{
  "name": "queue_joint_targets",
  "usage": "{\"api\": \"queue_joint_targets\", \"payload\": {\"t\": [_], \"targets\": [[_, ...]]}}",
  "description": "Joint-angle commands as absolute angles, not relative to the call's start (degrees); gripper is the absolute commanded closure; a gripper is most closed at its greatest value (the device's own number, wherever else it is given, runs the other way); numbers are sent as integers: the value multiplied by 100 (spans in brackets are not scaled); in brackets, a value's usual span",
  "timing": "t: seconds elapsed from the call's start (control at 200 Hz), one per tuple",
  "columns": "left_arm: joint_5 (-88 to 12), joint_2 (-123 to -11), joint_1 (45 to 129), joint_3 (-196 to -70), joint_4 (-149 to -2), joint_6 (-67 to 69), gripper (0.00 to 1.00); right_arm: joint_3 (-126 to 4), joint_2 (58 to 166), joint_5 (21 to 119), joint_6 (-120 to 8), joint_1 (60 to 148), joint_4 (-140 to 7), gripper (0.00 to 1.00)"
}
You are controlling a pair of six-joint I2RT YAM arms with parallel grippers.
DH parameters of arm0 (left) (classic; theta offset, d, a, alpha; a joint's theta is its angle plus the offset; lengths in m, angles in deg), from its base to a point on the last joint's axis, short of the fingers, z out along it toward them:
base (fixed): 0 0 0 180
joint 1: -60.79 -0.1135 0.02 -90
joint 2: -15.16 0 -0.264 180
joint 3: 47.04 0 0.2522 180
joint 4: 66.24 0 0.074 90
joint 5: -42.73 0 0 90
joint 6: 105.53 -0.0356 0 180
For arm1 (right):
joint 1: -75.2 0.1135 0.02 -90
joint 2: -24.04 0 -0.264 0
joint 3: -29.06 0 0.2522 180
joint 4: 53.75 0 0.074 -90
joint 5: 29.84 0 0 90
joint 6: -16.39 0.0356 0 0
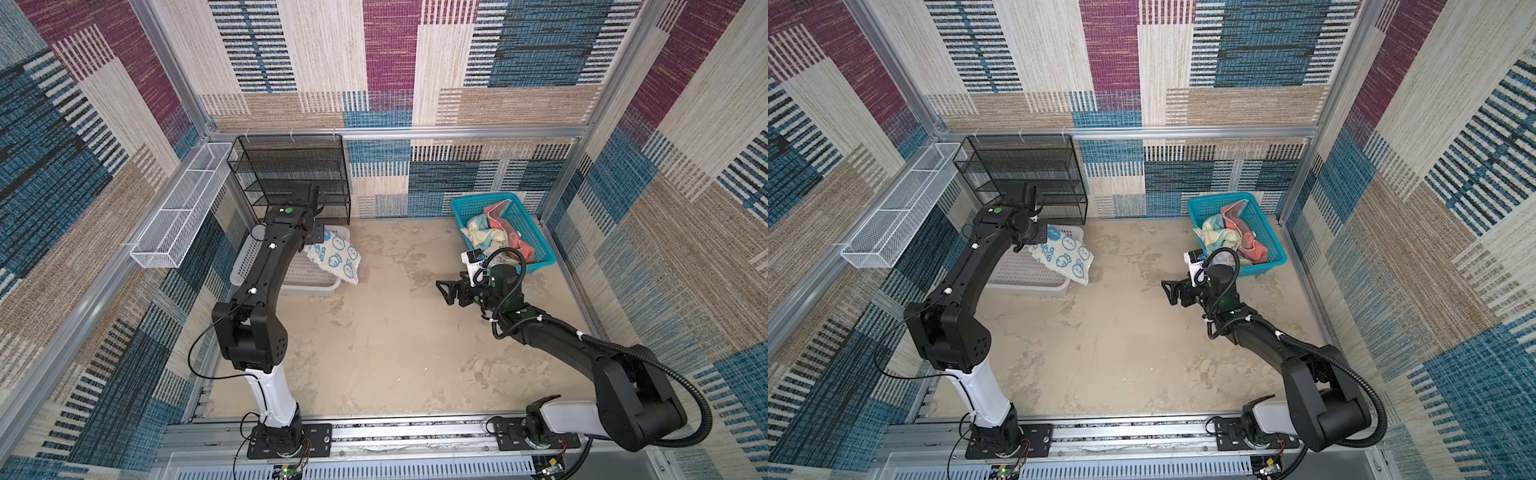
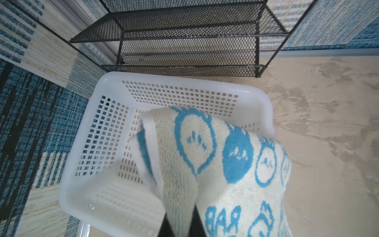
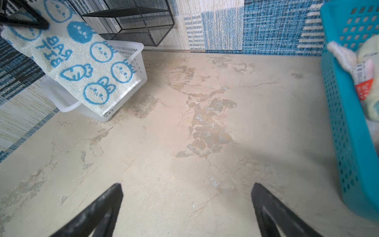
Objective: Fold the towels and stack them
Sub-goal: 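Carry the strip into the white basket with the left gripper while the right gripper withdraws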
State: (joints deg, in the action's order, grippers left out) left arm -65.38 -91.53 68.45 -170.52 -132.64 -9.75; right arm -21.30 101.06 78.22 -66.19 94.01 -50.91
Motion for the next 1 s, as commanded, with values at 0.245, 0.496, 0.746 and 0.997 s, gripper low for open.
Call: {"api": "queue_joint_targets", "payload": {"t": [0.245,0.496,0.746,0.997], "targets": [[-7268,-9525,6247,-16904,-13066,-1306,100,-2187,10234,7859,-6679,9420,-5034,0],[-7728,-9796,6178,-16211,-12094,-1329,100,-2302,10287,7836,-6710,9429,-5254,0],[-8415,-10401,6070,-16075,-11862,-1427,100,-2291,10052,7690,-6760,9432,-5423,0],[-9126,-10787,6000,-16278,-12032,-1548,38,-2295,9995,7690,-6745,9427,-5477,0]]}}
